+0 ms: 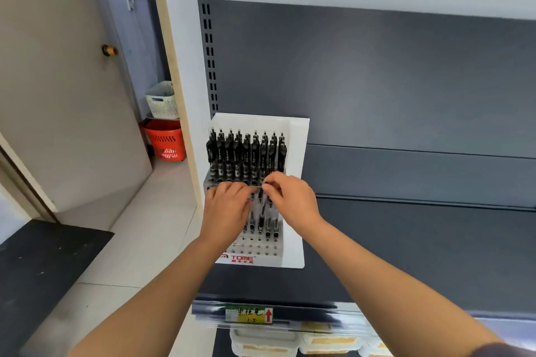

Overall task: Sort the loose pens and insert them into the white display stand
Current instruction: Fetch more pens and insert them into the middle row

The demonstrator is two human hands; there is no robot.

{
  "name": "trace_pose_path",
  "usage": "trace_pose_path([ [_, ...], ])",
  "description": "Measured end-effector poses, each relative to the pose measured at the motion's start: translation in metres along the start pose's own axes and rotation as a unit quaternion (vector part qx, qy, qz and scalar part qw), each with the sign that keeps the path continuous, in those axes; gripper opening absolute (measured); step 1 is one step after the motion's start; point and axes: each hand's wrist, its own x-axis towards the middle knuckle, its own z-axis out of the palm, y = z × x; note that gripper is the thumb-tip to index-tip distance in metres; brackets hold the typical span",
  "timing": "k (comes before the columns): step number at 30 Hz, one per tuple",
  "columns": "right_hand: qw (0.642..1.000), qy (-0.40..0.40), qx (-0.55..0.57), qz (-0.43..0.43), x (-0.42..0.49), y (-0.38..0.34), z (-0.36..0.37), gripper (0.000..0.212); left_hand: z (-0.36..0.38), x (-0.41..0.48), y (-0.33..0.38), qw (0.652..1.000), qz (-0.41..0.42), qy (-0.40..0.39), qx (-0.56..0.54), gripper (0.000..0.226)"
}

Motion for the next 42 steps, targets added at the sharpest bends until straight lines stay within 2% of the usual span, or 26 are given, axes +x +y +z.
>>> trace_pose_path([
  [5, 1.0, -0.005, -0.028, -0.006, -0.007, -0.003, 0.012, 0.019, 0.002, -0.001, -0.006, 1.0, 0.008, -0.016, 0.004, 0.032],
  [11, 0.987, 0.011, -0.158, -0.018, -0.002, 0.001, 0.024, 0.02, 0.0, 0.0, -0.01, 1.0, 0.015, -0.012, -0.017, 0.033],
  [17, 0.992, 0.013, -0.122, 0.011, -0.002, 0.006, 0.021, 0.022, -0.001, -0.001, -0.005, 0.999, 0.016, 0.004, -0.03, 0.03],
  [21, 0.993, 0.03, -0.117, 0.019, -0.013, 0.027, -0.004, 0.026, -0.005, 0.008, 0.029, 0.996, 0.055, 0.037, -0.055, 0.02],
  [26, 0.986, 0.048, -0.146, 0.057, -0.042, 0.082, -0.065, 0.025, 0.005, 0.032, 0.112, 0.989, 0.129, 0.014, -0.073, 0.013],
  [30, 0.98, 0.067, -0.16, 0.093, -0.082, 0.149, -0.13, 0.027, 0.026, 0.048, 0.2, 0.978, 0.189, -0.04, -0.077, 0.013],
  [35, 0.97, 0.056, -0.172, 0.165, -0.147, 0.237, -0.216, 0.027, 0.059, 0.051, 0.326, 0.957, 0.215, -0.129, -0.147, 0.016],
  [42, 0.948, 0.039, -0.175, 0.264, -0.218, 0.334, -0.31, 0.027, 0.097, 0.051, 0.478, 0.927, 0.26, -0.174, -0.206, 0.02],
])
